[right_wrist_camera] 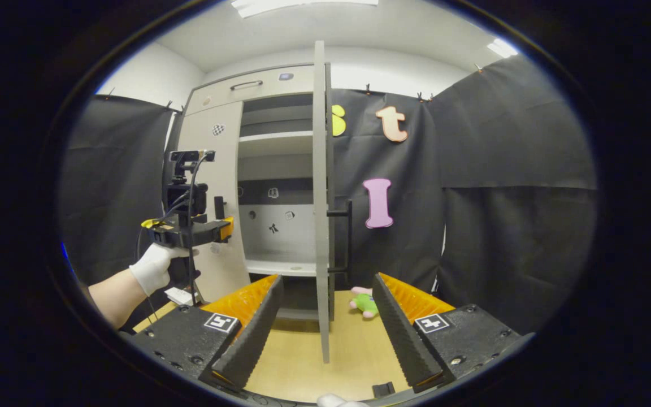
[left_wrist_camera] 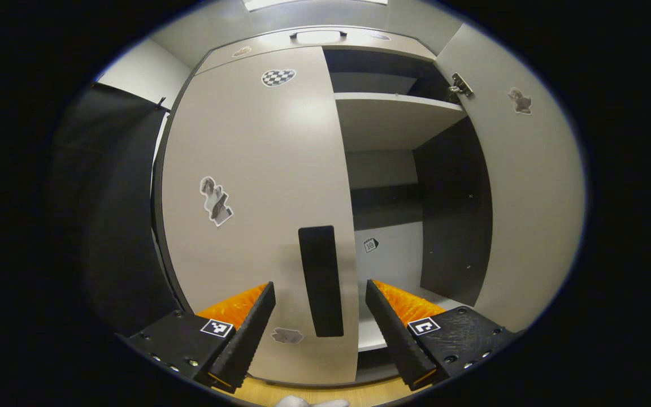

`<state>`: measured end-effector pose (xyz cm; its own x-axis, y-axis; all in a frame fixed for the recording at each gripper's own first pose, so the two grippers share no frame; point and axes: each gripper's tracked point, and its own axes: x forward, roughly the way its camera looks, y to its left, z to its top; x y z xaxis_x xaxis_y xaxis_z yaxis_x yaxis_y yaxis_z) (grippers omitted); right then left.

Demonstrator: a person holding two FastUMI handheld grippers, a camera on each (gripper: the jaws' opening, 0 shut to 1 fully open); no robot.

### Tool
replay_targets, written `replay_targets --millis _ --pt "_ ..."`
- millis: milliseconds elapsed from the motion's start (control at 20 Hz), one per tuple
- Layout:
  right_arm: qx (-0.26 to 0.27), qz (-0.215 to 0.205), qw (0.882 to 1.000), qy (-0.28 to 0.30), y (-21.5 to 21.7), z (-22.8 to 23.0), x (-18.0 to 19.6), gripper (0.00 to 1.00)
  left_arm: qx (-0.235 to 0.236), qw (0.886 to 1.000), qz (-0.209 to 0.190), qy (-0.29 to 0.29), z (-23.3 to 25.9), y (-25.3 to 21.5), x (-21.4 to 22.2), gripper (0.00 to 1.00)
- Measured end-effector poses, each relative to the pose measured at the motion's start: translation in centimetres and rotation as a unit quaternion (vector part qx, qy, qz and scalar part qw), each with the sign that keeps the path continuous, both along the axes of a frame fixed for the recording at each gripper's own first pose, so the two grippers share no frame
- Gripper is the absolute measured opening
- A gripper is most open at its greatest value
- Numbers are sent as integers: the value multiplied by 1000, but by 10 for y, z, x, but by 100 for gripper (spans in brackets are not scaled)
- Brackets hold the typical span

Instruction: Open the right door of the double-door shoe cabinet with the right hand, and open the left door with the left hand.

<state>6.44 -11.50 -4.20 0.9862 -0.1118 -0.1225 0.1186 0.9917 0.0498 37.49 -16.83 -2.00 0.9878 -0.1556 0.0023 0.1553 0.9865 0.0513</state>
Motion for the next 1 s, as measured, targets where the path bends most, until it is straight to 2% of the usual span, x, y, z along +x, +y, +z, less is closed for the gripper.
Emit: replay_targets --millis 100,150,200,250,300,350,450,500,550,650,700,750,850,1000 --pt "2 1 1000 1 -4 0 5 99 -1 1000 -3 8 -5 -2 8 96" --pt "2 2 1000 1 -6 0 7 99 2 1000 -2 10 -6 -2 12 92" --pt "2 3 1000 1 -7 -1 10 99 4 1000 -5 12 -9 -4 16 86" --pt "4 4 1000 2 -7 -1 12 99 5 1000 -11 16 -11 -6 18 75" --pt "6 7 1000 3 -7 -1 14 99 4 1000 -13 19 -14 -8 21 70" --pt "7 9 1000 2 -6 -1 16 99 3 1000 -20 24 -17 -11 25 57" --pt "6 11 1000 0 -6 -1 18 99 2 1000 -25 17 -14 -12 22 45" --pt "6 11 1000 -1 -7 -1 19 99 7 999 -22 21 -17 -12 24 53" --pt "7 12 1000 0 -7 -1 20 99 2 1000 -23 19 -16 -12 24 35" --pt "9 15 1000 1 -5 -3 22 99 -20 999 -20 30 -17 -11 24 25" --pt "9 16 1000 3 -4 -4 23 99 -22 999 -20 37 -19 -9 24 12" --pt "8 19 1000 3 -3 -4 23 99 -20 999 -13 34 -16 -8 21 17" --pt "5 19 1000 0 -2 0 22 99 -17 999 -13 36 -18 -8 22 8" --pt "2 19 1000 -6 -2 3 21 99 -21 999 -22 39 -18 -9 21 4"
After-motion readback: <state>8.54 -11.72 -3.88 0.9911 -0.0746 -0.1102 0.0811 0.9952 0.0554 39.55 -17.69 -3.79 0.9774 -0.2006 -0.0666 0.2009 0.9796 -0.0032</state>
